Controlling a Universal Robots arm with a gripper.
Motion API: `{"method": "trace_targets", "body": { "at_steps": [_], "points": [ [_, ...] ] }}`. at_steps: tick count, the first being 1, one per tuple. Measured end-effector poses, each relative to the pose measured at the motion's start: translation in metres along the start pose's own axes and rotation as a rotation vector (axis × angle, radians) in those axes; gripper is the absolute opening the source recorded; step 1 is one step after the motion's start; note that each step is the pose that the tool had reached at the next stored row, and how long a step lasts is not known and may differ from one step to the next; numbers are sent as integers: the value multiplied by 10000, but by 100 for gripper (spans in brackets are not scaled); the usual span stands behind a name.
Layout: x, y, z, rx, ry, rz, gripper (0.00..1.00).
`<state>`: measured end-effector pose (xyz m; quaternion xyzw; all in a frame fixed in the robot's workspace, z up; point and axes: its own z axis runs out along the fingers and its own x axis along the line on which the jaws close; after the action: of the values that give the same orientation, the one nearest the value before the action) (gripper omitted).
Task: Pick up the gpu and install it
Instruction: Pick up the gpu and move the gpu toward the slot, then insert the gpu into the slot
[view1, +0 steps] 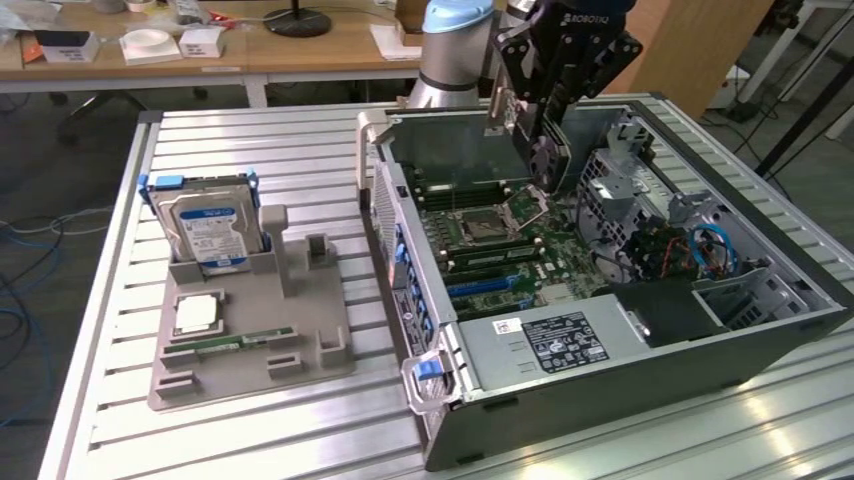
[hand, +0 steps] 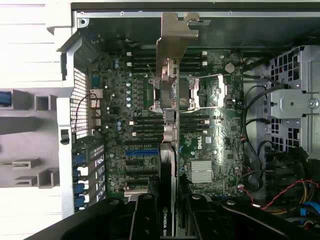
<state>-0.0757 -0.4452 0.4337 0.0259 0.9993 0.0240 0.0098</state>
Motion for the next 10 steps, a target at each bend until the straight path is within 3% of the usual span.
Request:
{"method": "trace_targets", "body": {
  "at_steps": [10],
  "points": [
    [0,1,0,-1,2,-54,26]
  ]
}}
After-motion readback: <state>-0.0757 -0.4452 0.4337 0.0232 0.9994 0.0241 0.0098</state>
